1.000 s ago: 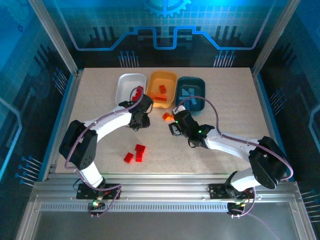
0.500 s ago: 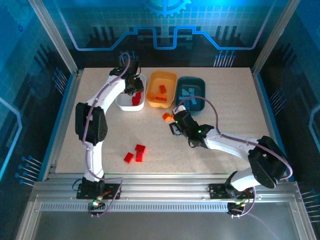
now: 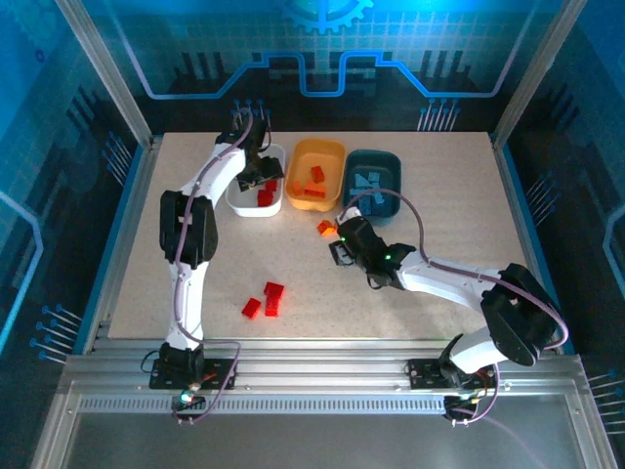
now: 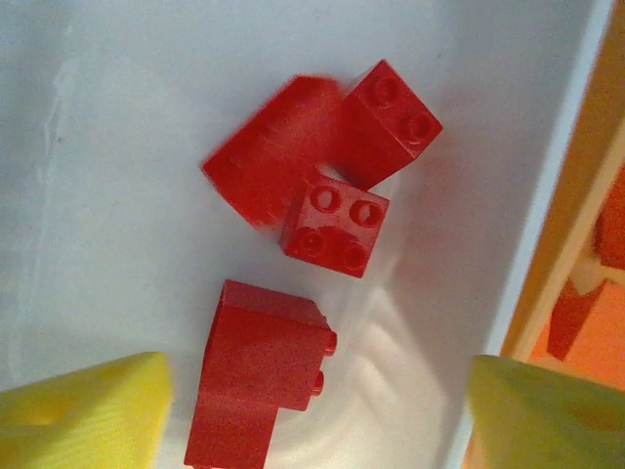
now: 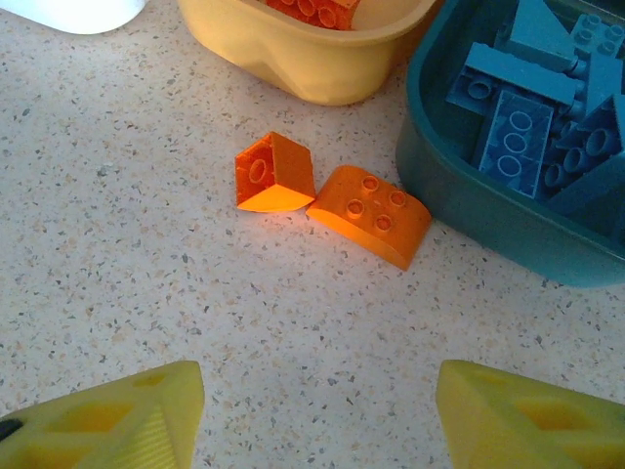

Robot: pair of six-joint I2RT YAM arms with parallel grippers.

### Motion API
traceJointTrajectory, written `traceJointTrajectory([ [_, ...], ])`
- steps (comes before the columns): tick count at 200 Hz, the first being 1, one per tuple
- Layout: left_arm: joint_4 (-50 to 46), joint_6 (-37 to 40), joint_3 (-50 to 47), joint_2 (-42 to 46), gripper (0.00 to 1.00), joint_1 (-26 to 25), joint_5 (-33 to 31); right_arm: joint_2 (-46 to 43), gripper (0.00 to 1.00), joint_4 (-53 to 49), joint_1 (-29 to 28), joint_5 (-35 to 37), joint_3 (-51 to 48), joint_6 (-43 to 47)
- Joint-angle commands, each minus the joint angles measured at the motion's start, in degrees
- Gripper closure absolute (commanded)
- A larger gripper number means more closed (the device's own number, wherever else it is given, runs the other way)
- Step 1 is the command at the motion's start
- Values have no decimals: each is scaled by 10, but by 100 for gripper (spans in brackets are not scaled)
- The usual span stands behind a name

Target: Sort the legos into containers by color

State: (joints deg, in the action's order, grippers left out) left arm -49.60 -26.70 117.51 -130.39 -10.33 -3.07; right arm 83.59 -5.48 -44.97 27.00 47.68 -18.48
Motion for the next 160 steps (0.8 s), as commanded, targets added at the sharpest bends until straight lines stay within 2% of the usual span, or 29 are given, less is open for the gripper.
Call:
traceJointTrajectory([
  [1,16,4,-42,100,8,2,23,13,31,2,-3,10,13,-9],
  [14,52,-6,-112,168,1,2,29,26,30,-2,4,-3,20,-19],
  [37,144,-37,-295,316,1,3,52,47,30,-21,-3,-29,47,-38],
  [53,181,-61,-419,402,1,2,68,49,29,-37,-23,8,57,-37],
  [82,209,-78,-606,511,1,-6,86,52,23,-64,-2,20,76,-67],
  [107,242,-104,-742,600,1,-8,98,106,19,-108,13,21,134,-95],
  [135,263,-121,-828,660,1,-10,121,187,17,-139,34,2,213,-136],
  [160,257,-115,-852,685,1,-10,127,260,18,-134,34,25,280,-107],
])
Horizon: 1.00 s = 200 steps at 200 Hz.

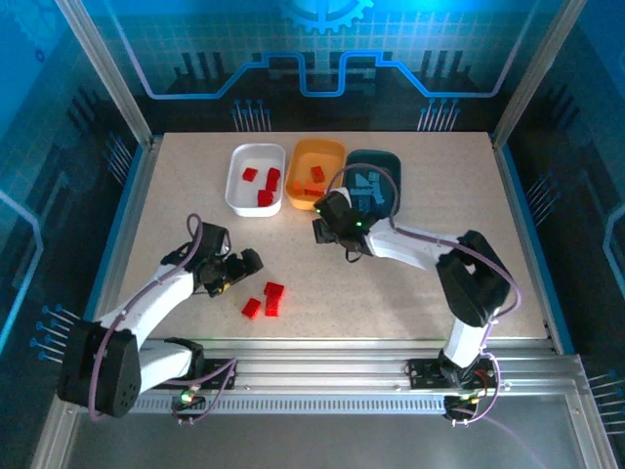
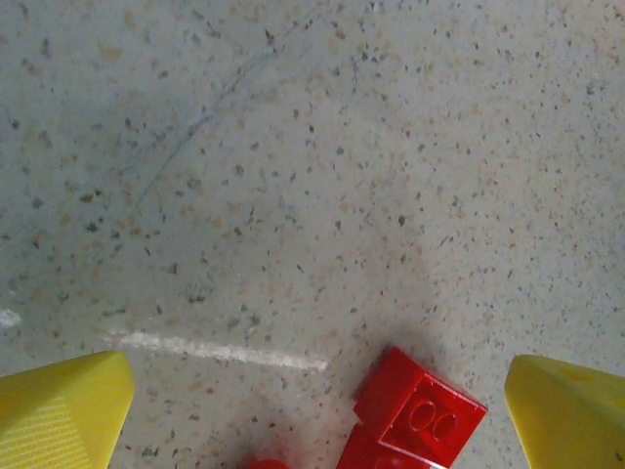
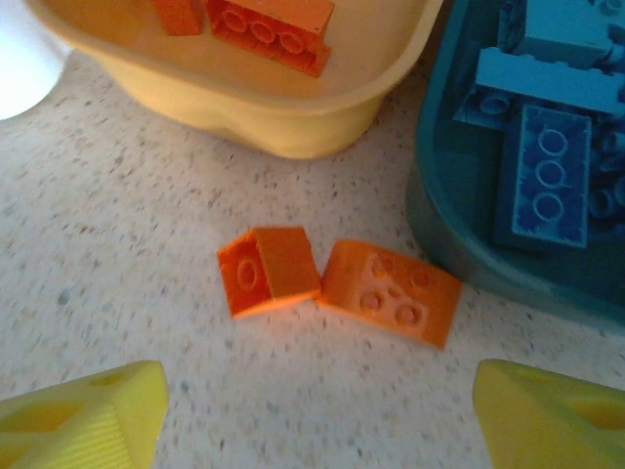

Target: Sort the legos into containers by color

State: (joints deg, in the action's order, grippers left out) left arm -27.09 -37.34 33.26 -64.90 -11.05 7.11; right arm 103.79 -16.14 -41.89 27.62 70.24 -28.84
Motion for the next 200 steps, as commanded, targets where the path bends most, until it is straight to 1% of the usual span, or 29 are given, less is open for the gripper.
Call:
traceJointTrajectory([
  [1,32,-8,-10,31,1,-3,26,61,18,-28,4,19,57,-2],
  [28,26,2,-11,44,1,-3,36,115,23,-17,10,7,104,48],
  [46,25,8,-11,45,1,-3,37,145,26,-31,14,5,134,67],
  [69,32,12,-11,39,1,-3,39,174,32,-37,16,-3,155,84],
  [87,42,10,-12,31,1,-3,42,191,38,-38,17,-17,164,93],
  [113,56,6,-12,20,1,-3,48,196,45,-36,12,-28,159,99],
  [140,62,6,-11,11,1,-3,42,178,50,-9,3,-49,126,103],
  [155,63,7,-10,2,1,-3,37,158,49,12,-3,-65,96,98],
  [171,70,4,-12,-5,1,-3,40,150,48,8,-3,-92,87,89],
  [200,73,0,-14,-6,1,-3,42,133,40,10,-3,-111,72,86],
])
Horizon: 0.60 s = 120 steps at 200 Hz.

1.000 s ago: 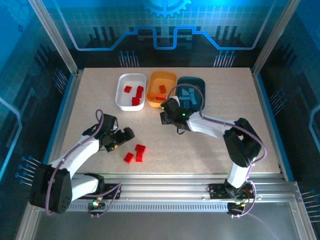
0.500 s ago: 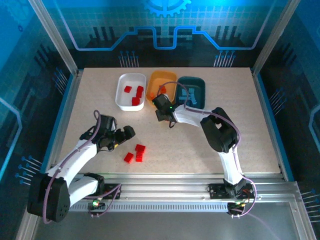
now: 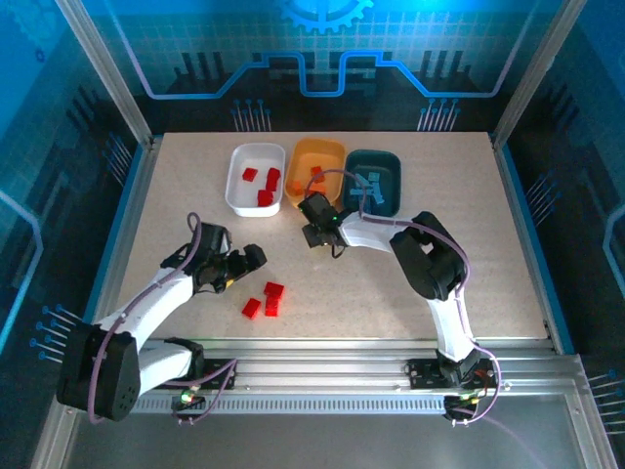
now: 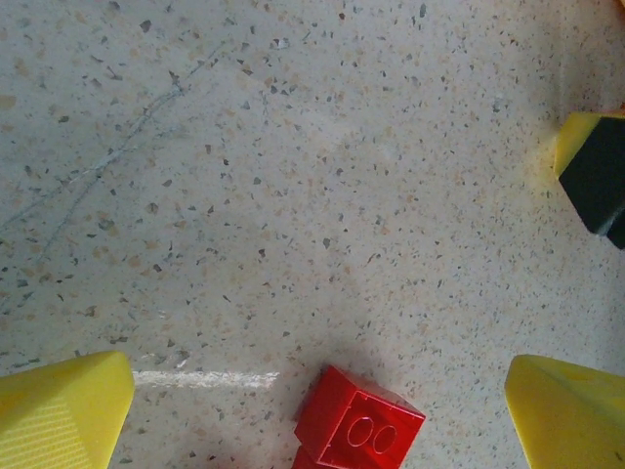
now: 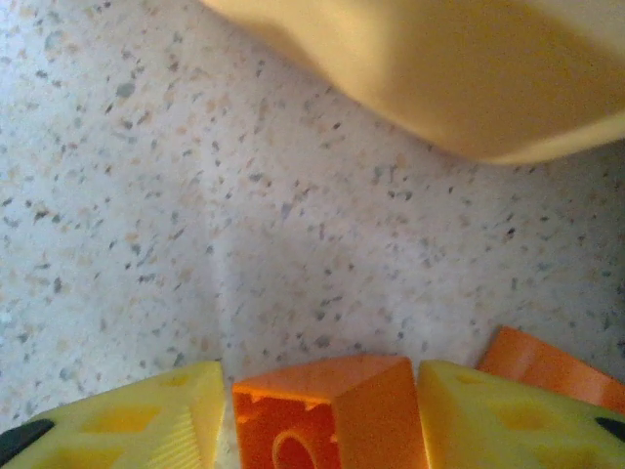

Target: Sort the legos into containers by color

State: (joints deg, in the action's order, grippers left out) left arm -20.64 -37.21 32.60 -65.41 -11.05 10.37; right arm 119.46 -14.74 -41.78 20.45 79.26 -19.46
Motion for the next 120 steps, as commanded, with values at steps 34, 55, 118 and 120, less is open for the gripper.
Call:
traceJointTrajectory([
  [34,3,-1,-9,7,1,-3,4,-55,33,6,-3,-40,-33,-2],
  [55,8,-5,-8,3,1,-3,8,-33,32,-6,2,-45,-13,5],
  [118,6,0,-12,0,1,-3,6,5,42,-6,1,-40,-2,12],
  [120,7,0,-13,0,1,-3,5,6,42,-7,1,-40,-2,12],
])
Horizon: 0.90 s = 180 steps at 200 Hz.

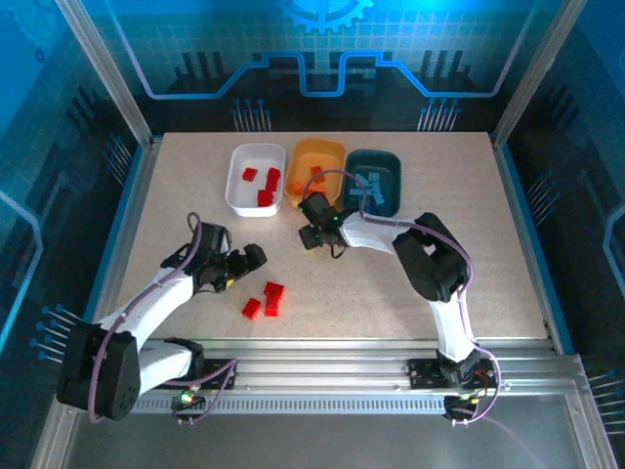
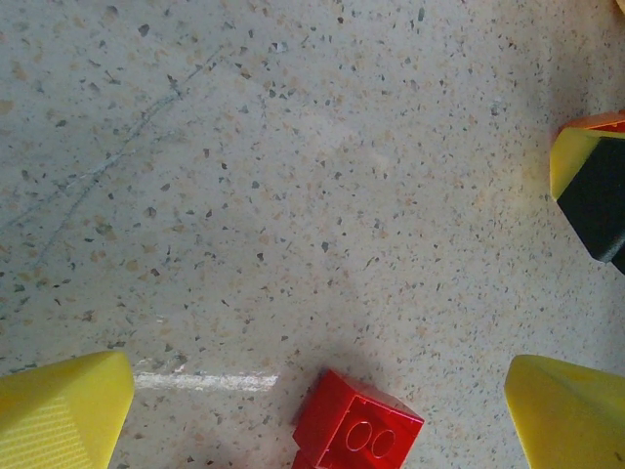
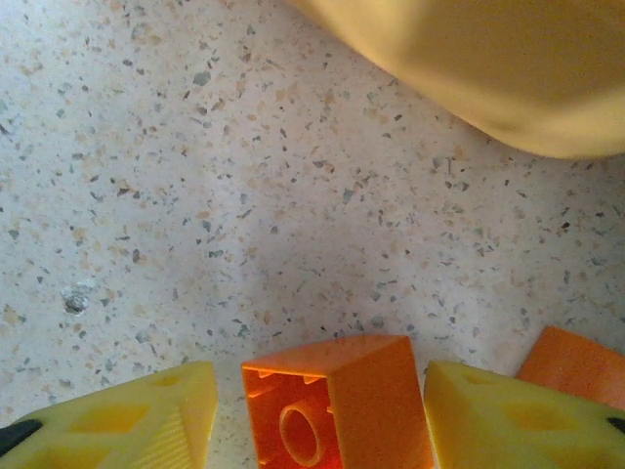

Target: Sort the legos into containers by color

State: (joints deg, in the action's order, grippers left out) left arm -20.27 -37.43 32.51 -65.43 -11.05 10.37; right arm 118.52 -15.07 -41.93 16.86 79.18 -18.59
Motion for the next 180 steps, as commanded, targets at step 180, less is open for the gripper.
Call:
traceJointTrajectory([
  [180,39,-9,-6,-21,1,-3,31,-69,65,-23,-7,37,43,39],
])
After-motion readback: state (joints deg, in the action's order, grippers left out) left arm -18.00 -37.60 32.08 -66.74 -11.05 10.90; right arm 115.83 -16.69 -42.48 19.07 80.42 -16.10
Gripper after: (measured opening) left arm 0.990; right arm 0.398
